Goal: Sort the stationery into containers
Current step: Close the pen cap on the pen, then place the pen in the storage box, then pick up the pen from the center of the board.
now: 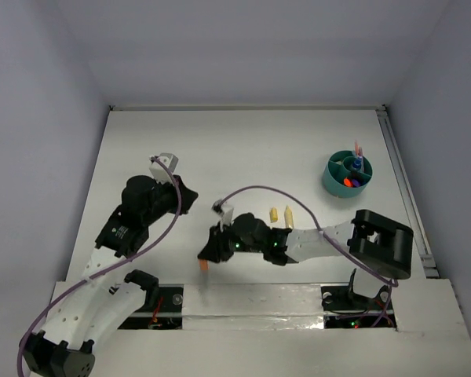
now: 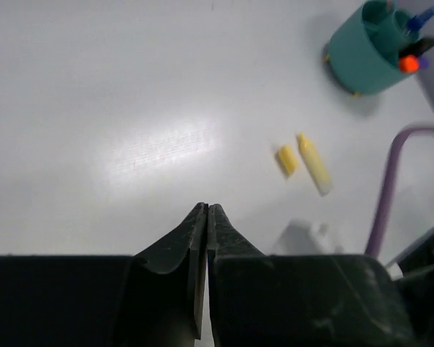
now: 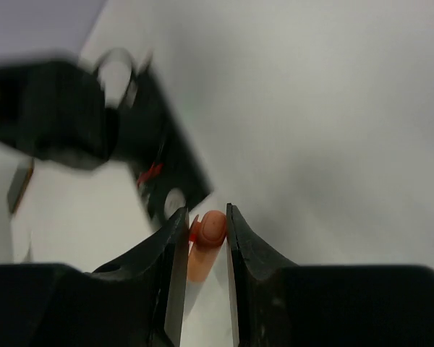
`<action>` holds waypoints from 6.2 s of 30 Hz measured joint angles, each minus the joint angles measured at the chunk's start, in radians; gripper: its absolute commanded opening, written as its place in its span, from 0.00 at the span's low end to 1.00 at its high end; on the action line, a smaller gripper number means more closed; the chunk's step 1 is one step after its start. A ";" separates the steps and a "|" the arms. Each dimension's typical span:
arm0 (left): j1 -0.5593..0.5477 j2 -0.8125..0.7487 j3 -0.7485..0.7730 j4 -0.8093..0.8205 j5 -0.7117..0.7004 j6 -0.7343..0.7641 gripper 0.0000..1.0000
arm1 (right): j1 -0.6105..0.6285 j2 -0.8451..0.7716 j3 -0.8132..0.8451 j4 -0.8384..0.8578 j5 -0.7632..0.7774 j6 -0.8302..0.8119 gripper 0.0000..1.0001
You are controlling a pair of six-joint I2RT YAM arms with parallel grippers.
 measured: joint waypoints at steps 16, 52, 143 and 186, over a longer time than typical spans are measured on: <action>0.004 -0.092 0.011 0.166 -0.112 -0.015 0.68 | -0.122 -0.131 0.010 -0.202 0.165 -0.082 0.00; -0.118 -0.263 0.011 0.147 -0.159 0.004 0.99 | -0.767 -0.411 -0.036 -0.114 1.033 -0.920 0.00; -0.089 -0.135 0.011 0.156 -0.110 0.007 0.99 | -0.621 -0.148 -0.001 -0.879 0.206 -0.266 0.44; -0.089 -0.005 0.011 0.184 0.028 -0.003 0.92 | -0.390 -0.008 0.357 -0.289 -0.073 -0.006 0.06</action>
